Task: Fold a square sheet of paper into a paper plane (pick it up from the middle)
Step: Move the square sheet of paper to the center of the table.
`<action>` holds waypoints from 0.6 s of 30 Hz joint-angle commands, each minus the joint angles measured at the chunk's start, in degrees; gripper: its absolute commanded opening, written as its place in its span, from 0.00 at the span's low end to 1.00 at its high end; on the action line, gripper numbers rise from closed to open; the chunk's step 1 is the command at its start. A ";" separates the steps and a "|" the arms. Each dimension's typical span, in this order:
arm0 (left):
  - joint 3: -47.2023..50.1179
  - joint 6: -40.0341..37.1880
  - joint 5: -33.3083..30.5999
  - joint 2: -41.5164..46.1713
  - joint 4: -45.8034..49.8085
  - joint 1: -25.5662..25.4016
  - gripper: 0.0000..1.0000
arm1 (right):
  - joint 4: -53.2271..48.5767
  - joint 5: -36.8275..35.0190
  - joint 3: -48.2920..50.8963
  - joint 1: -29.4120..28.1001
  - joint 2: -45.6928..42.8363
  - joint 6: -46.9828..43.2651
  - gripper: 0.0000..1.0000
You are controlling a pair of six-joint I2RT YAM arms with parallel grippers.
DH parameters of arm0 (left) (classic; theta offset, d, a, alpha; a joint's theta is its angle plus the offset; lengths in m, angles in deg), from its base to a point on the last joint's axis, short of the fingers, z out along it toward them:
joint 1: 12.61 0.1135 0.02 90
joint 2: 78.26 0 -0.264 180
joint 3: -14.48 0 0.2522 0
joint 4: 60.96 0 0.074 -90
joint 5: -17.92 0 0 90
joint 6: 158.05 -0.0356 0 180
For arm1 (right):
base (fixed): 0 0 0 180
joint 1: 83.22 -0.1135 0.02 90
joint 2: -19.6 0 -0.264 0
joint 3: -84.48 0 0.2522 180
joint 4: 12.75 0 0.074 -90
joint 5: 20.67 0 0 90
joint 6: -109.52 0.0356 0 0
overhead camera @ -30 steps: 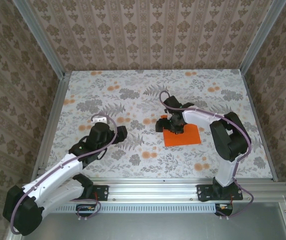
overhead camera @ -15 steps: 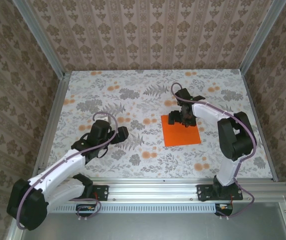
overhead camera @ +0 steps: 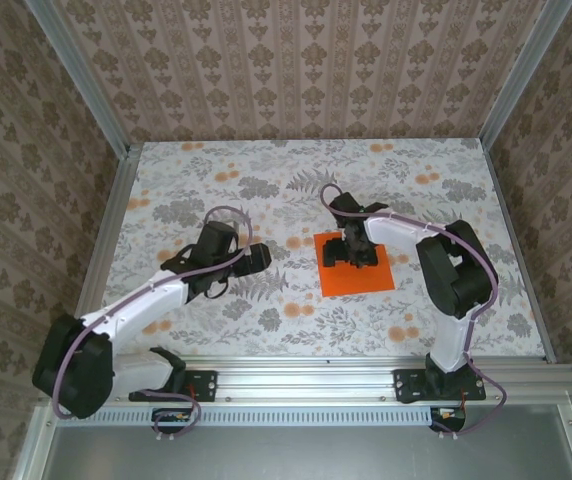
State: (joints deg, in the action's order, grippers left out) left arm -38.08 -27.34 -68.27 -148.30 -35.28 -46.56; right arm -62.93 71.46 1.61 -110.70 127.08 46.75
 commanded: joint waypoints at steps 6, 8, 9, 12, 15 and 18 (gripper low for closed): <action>-4.77 -0.98 1.60 -5.04 -0.49 -2.41 1.00 | 1.21 6.45 -4.23 -3.82 3.94 3.79 0.85; -4.51 0.30 1.00 -5.52 -1.39 -2.60 1.00 | 1.95 7.37 -4.63 -4.38 4.05 5.14 0.85; -4.32 0.92 0.85 -5.63 -1.97 -2.61 1.00 | 2.34 7.97 -4.64 -4.64 3.85 5.58 0.85; -3.50 2.40 1.44 -5.90 -4.64 -2.69 1.00 | 1.15 5.98 -5.30 -5.21 1.96 5.41 0.85; -2.99 3.13 2.30 -6.15 -6.49 -2.78 1.00 | -2.94 -0.72 -6.79 -5.16 -0.79 2.00 0.86; -2.53 3.24 2.12 -6.22 -7.72 -2.80 1.00 | -6.04 -6.81 -7.39 -5.21 -2.64 -2.40 0.90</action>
State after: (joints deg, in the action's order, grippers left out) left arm -41.14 -25.49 -67.00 -154.29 -40.30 -48.97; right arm -63.85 71.70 -3.76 -115.75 128.13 48.25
